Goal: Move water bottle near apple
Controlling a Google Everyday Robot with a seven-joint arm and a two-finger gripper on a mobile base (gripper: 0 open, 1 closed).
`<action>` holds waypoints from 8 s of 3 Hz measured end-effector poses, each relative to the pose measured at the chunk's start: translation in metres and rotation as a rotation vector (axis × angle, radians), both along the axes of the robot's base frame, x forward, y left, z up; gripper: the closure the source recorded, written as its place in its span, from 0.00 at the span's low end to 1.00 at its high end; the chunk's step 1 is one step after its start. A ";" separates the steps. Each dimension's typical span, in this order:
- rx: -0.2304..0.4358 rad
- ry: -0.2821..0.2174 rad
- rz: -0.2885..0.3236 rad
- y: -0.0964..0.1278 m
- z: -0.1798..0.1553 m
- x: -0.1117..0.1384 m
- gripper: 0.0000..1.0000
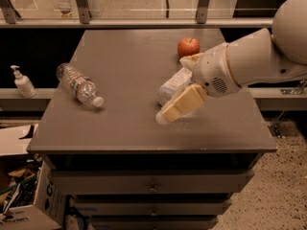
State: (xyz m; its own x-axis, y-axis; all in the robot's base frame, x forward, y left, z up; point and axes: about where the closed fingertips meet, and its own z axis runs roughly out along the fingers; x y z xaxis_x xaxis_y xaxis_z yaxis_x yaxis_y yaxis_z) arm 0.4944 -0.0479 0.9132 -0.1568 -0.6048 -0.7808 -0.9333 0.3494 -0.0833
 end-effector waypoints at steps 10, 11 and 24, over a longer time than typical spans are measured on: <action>0.184 -0.163 -0.050 0.230 -0.084 0.058 0.00; 0.296 -0.108 -0.102 0.239 -0.076 0.072 0.00; 0.055 -0.362 -0.214 -0.010 -0.001 0.110 1.00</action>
Offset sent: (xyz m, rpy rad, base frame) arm 0.0274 0.0802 -0.0216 0.3334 -0.0039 -0.0781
